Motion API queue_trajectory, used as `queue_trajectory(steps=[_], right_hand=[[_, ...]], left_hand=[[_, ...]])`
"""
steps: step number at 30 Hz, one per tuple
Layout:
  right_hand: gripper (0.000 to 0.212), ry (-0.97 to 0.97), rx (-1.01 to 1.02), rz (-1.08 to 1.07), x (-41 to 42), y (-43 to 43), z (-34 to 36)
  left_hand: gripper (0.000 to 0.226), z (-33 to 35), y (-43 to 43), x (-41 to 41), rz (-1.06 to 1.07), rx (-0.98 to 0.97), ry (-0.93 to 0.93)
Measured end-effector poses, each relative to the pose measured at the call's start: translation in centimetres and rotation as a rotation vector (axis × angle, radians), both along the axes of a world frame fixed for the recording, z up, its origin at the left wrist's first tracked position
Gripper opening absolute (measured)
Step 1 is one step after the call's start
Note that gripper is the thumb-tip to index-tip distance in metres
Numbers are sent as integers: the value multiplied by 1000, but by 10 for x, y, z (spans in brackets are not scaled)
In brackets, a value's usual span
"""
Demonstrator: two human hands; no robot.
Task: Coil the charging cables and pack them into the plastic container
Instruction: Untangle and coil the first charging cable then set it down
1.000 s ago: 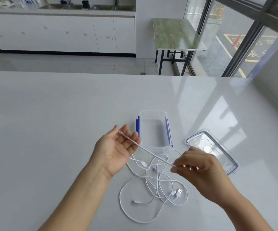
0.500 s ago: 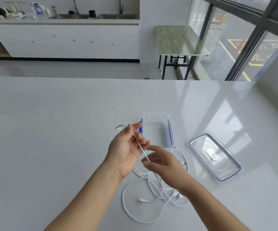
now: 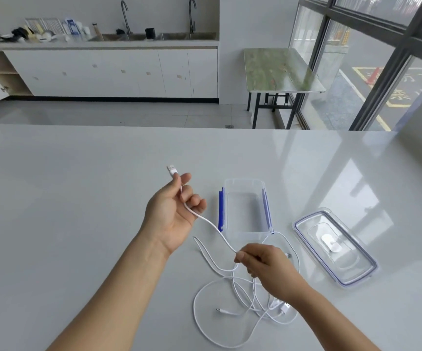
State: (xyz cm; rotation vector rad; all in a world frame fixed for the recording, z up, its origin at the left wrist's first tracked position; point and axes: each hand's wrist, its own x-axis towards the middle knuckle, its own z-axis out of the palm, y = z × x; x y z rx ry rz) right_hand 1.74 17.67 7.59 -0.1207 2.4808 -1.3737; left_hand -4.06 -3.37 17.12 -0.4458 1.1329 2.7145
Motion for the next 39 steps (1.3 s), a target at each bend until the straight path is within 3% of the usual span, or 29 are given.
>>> queue_trajectory(steps=[6, 10, 12, 15, 19, 24, 29, 33, 37, 39], right_hand=[[22, 11, -5, 45, 8, 2, -3], [29, 44, 180, 68, -6, 2, 17], [31, 9, 63, -74, -18, 1, 42], [27, -58, -334, -252, -36, 3, 85], [29, 62, -255, -178, -32, -6, 135], [16, 186, -163, -114, -2, -26, 147], [15, 523, 25, -19, 31, -50, 118], [24, 654, 85, -8, 44, -55, 84], [6, 478, -105, -43, 42, -45, 67], [18, 284, -175, -68, 31, -37, 66]], left_hand=[[27, 14, 8, 25, -150, -31, 78], [31, 25, 14, 47, -471, -78, 104], [32, 22, 18, 55, -648, -229, 139], [36, 12, 23, 58, -678, -512, 153], [35, 8, 28, 57, -536, -626, 126], [35, 8, 33, 56, -241, -460, 93], [40, 21, 38, 57, -125, -170, 57], [42, 29, 37, 52, -34, -23, 59], [46, 29, 28, 50, -62, 75, 106], [45, 29, 24, 53, -127, 118, 123]])
